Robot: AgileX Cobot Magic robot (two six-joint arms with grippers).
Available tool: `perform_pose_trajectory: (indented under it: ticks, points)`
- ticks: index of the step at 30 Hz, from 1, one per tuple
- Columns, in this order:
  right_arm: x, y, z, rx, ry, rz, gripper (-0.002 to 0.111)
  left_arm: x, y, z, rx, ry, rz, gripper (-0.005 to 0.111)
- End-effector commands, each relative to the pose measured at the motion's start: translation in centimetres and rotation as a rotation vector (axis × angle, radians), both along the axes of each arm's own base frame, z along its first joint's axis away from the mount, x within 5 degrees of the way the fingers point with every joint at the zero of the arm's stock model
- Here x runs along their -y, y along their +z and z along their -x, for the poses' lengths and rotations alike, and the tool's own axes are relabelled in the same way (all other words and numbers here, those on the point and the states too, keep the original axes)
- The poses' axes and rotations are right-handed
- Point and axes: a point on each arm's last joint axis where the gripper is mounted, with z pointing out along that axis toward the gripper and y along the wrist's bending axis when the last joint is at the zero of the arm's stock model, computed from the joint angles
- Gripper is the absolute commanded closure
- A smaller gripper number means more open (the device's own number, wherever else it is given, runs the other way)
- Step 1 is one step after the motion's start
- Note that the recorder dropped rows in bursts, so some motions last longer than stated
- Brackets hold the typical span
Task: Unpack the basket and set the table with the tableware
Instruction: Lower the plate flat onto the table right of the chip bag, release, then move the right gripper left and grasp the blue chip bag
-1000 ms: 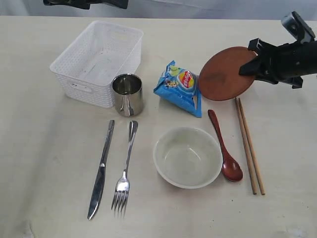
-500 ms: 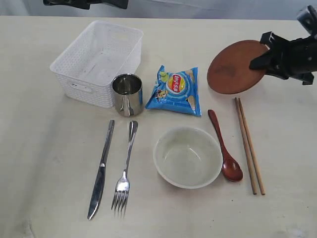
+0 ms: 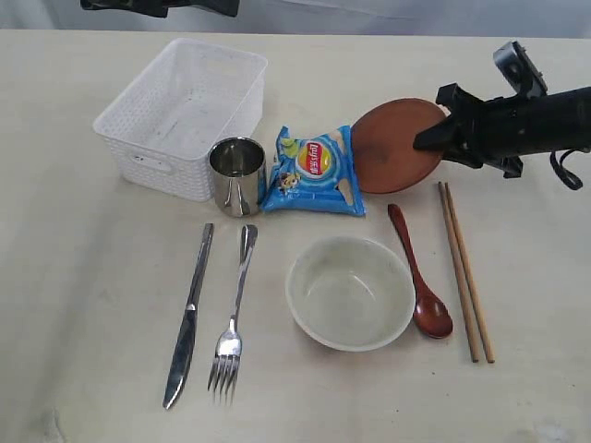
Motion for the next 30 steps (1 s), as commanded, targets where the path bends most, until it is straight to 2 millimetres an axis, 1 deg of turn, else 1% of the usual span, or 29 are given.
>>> perform_pose_trajectory:
  ticks: [1,2,3,4,7,10,13,15,16,20,24,26,28,30]
  points:
    - [0.1,-0.2,0.0,0.014,0.016,0.027,0.091,-0.1,0.3,0.1,0.015,0.005,-0.003,0.025]
    - [0.2,-0.2,-0.1,0.022,0.021,0.038,0.076,-0.1,0.3,0.1,0.015,0.005,-0.003,0.025]
    - [0.2,-0.2,-0.1,0.022,0.019,0.04,0.069,-0.1,0.3,0.1,0.015,0.005,-0.003,0.025]
    - [0.3,-0.3,-0.1,0.027,0.02,0.048,0.066,-0.1,0.3,0.1,0.015,0.005,-0.003,0.025]
    - [0.4,-0.3,-0.2,0.034,0.02,0.064,0.07,-0.1,0.3,0.1,0.015,0.005,-0.003,0.025]
    - [0.7,-0.5,-0.3,0.042,-0.002,0.11,0.07,-0.1,0.3,0.1,0.011,0.002,-0.003,0.025]
    - [0.8,-0.6,-0.3,0.044,0.0,0.116,0.069,-0.1,0.3,0.1,0.011,0.002,-0.003,0.025]
    - [0.8,-0.6,-0.3,0.056,0.012,0.124,0.062,-0.1,0.3,0.1,0.012,0.001,-0.004,0.025]
    - [0.8,-0.6,-0.3,0.061,0.019,0.128,0.053,-0.1,0.3,0.1,0.012,0.001,-0.004,0.025]
    - [1.1,-0.6,-0.8,0.085,-0.004,0.171,0.052,-0.1,0.2,0.1,0.014,0.0,-0.011,0.025]
    - [0.6,0.4,-2.3,0.132,0.043,0.094,0.052,-0.1,0.2,0.1,0.014,0.0,-0.011,0.025]
    - [0.6,0.8,-2.8,0.133,0.049,0.1,0.052,-0.2,0.2,0.1,0.019,-0.005,-0.031,0.025]
    - [0.8,2.4,-3.1,0.125,0.109,0.133,0.052,-0.4,0.1,0.1,0.023,-0.009,-0.055,0.025]
    - [-0.1,4.2,-3.0,0.123,0.178,0.122,0.052,-0.4,0.1,0.1,0.026,-0.006,-0.055,0.025]
